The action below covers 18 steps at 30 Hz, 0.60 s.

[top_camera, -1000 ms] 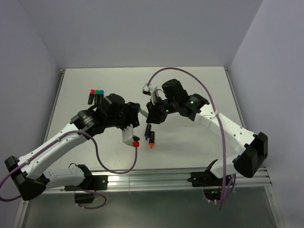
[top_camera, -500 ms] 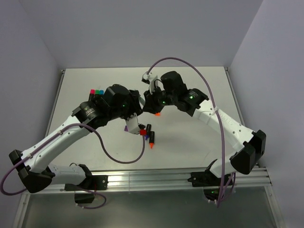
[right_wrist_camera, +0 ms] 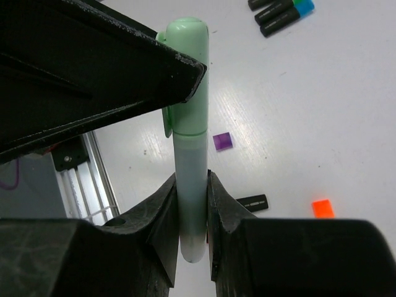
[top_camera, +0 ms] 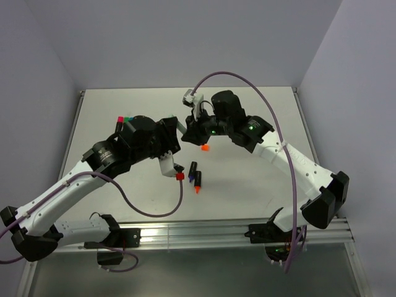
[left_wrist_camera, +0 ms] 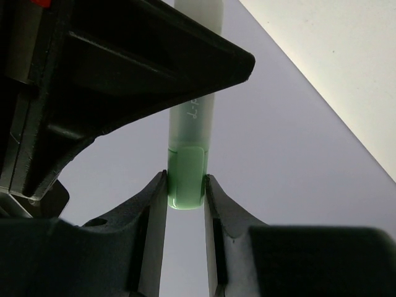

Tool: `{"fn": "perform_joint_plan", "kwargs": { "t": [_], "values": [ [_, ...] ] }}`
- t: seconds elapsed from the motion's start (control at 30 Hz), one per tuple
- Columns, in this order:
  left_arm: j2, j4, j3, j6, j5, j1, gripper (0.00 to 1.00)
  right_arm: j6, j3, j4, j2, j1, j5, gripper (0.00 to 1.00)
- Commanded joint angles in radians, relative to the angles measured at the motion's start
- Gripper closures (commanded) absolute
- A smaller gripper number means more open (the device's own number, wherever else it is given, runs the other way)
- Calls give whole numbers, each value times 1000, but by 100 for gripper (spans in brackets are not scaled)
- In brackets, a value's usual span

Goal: Insert the pens into the pen caps
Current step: Insert the pen cap onto the pen.

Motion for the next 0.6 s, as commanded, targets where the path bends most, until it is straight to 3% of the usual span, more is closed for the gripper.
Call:
{"fn": "perform_joint_plan", "kwargs": {
  "t": [0.0, 0.23, 0.4, 0.47, 0.57],
  "values": [
    [-12, 87, -49, 70, 145, -34, 92, -36, 58, 185, -16, -9, 43, 100],
    [32, 150, -31, 81, 64, -34, 72, -71, 110, 210, 4, -9, 48, 100],
    [52, 292, -61, 65, -31, -34, 58, -64, 84, 213, -4, -10, 45, 100],
    [55, 329, -68, 61, -55, -34, 44, -67, 64, 212, -15, -9, 53, 100],
    [63, 334, -43, 62, -77, -34, 36, -75, 45, 210, -27, -9, 68, 100]
  ]
}}
